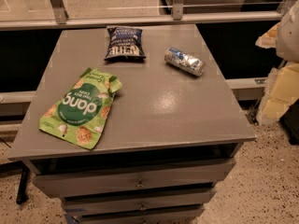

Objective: Pick blue chip bag

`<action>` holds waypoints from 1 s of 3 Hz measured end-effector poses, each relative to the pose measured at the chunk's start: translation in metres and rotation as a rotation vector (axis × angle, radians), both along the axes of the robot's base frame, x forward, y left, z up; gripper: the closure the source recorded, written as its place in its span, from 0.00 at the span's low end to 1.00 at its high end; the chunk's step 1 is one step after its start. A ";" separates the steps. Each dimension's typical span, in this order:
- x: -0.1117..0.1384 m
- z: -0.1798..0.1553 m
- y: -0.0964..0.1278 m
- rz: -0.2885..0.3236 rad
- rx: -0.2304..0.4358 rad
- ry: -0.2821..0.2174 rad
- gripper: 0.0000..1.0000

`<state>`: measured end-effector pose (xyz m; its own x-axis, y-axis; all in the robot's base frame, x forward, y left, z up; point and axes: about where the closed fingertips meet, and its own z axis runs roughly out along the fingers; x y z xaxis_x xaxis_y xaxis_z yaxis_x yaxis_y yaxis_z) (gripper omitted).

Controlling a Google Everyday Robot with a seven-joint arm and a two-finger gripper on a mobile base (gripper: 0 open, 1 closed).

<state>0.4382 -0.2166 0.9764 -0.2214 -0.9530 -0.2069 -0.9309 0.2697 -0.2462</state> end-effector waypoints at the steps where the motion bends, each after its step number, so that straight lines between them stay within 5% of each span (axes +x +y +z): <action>1: 0.000 0.001 0.000 0.000 0.000 -0.003 0.00; 3: 0.063 0.017 0.069 -0.001 0.192 -0.127 0.00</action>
Offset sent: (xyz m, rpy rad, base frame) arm 0.0672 0.0705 0.0136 0.2214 -0.1318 -0.0014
